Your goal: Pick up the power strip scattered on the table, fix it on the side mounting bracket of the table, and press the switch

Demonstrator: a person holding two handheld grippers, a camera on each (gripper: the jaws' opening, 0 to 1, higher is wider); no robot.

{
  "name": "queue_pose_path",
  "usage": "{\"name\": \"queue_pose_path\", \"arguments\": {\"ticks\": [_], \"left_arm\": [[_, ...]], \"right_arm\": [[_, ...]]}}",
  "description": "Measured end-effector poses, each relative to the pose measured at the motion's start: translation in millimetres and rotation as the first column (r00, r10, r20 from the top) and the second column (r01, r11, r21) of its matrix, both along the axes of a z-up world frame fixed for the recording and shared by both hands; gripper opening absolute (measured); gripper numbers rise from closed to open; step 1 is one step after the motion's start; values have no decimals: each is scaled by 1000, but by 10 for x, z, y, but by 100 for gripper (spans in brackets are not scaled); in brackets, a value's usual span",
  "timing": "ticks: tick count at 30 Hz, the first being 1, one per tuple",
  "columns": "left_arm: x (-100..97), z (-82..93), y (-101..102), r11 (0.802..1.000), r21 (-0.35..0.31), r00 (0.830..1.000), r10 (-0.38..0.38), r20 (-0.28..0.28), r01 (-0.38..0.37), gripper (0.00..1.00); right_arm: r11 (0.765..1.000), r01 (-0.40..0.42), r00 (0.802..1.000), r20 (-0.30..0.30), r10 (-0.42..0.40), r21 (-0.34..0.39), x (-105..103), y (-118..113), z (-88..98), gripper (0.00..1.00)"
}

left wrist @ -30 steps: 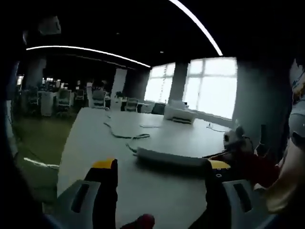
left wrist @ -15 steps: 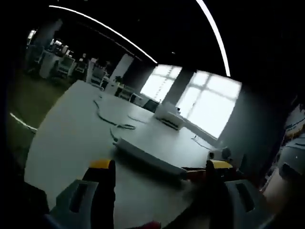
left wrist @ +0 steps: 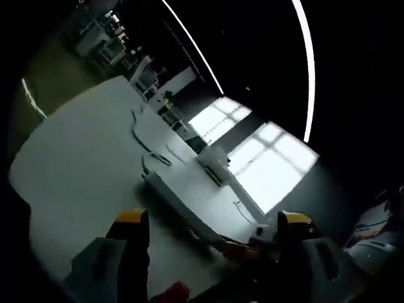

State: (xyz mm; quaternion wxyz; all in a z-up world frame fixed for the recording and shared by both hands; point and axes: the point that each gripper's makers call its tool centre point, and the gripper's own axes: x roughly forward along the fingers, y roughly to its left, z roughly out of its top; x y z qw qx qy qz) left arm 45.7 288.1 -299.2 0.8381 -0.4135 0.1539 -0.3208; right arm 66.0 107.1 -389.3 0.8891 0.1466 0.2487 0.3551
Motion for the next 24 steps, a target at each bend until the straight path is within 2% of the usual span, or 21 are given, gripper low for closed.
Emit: {"name": "queue_pose_path", "arguments": {"ticks": [7,9,24], "left_arm": [[96,-97,-52,999,-53,998,11,-55,-14,84],[108,-131,-98,996,-91,997,0,-83,-7,84],[268,-336,-173,988,-141,983,34,-179,-60,88]], "right_arm": [[1000,-6,1000,-8,6,7,-10,14,-9,49],[1000,-8,1000,-6,8,6,-9,15,-10,49],[1000,-18,1000,-6,19,10,-13,46,23,49]]}}
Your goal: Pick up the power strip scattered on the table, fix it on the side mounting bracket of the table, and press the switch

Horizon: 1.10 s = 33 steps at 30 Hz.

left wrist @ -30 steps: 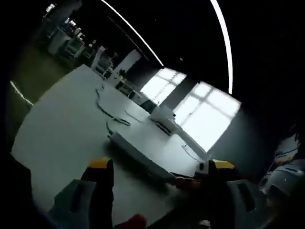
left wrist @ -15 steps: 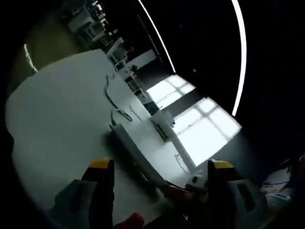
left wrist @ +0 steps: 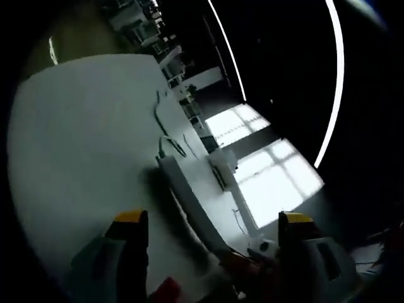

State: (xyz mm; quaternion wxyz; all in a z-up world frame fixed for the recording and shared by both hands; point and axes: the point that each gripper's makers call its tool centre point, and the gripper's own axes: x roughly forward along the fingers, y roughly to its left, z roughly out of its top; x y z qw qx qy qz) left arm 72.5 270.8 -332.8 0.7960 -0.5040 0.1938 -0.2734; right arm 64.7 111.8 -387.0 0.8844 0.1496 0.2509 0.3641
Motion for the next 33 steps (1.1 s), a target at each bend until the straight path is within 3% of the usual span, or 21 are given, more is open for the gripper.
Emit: {"name": "queue_pose_path", "arguments": {"ticks": [2,25,33], "left_arm": [[-21,7,-117,1000,-6,1000,-5,-8,5,89],[237,-192,-405,999,-8,995,-50,-87,49,89],[267,-200,-501,999,-5,994,-54,-91,54,89]], "right_arm": [[1000,-3,1000,-1,3,1,-6,8,-4,49],[1000,-16,1000,6,16,10,-25,31,26,48],[1000,-25,1000,7,24,7,-73,78,32,48]]}}
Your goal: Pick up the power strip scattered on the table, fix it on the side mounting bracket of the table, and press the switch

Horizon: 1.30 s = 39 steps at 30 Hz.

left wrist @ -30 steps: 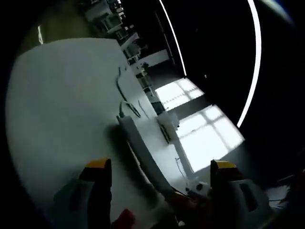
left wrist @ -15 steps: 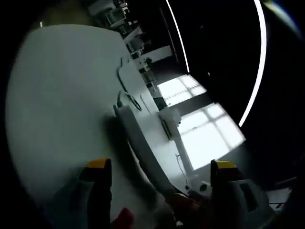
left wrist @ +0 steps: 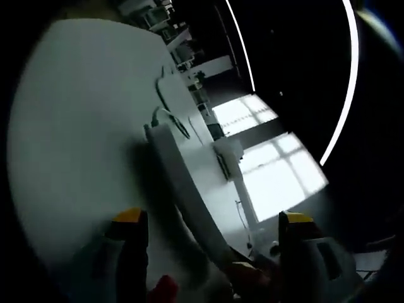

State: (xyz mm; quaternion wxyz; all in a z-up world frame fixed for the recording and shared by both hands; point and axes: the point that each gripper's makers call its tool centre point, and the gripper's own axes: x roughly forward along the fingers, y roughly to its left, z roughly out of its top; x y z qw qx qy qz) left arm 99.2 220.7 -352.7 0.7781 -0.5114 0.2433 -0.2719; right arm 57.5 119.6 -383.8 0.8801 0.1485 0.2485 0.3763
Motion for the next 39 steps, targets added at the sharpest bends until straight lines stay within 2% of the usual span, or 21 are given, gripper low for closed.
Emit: {"name": "queue_pose_path", "arguments": {"ticks": [22,28,39], "left_arm": [[76,43,-114,1000,-21,1000,-10,2,10,88],[85,39,-231,999,-33,1000,-22,-5,22,88],[271,7,-103,999,-47,1000,22,-18,-23,84]], "right_arm": [[1000,-27,1000,-1,27,-9,-40,82,-12,48],[999,-34,999,-6,34,-4,-49,101,-18,48],[999,-53,998,-18,53,-7,-67,146,-50,47]]}}
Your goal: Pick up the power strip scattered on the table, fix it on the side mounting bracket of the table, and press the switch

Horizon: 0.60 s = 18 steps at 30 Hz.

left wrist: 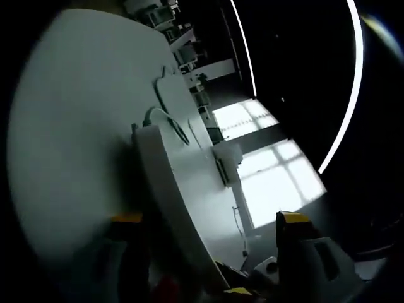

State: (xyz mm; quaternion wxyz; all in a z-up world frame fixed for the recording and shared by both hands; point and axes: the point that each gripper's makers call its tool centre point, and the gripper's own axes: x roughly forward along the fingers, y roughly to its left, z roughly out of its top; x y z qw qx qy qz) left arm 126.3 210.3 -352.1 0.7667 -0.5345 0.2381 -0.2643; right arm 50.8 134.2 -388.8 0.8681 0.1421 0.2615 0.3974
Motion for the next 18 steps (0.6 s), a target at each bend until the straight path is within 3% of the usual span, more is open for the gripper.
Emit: {"name": "queue_pose_path", "arguments": {"ticks": [12,18], "left_arm": [[49,-148,6,1000,-11,1000,-10,-23,10,68],[95,-157,21,1000,-28,999,-13,-33,12,65]], "right_arm": [[1000,-15,1000,-6,15,-4,-46,33,-26,47],[1000,-20,1000,2,20,-9,-72,51,-7,47]]}}
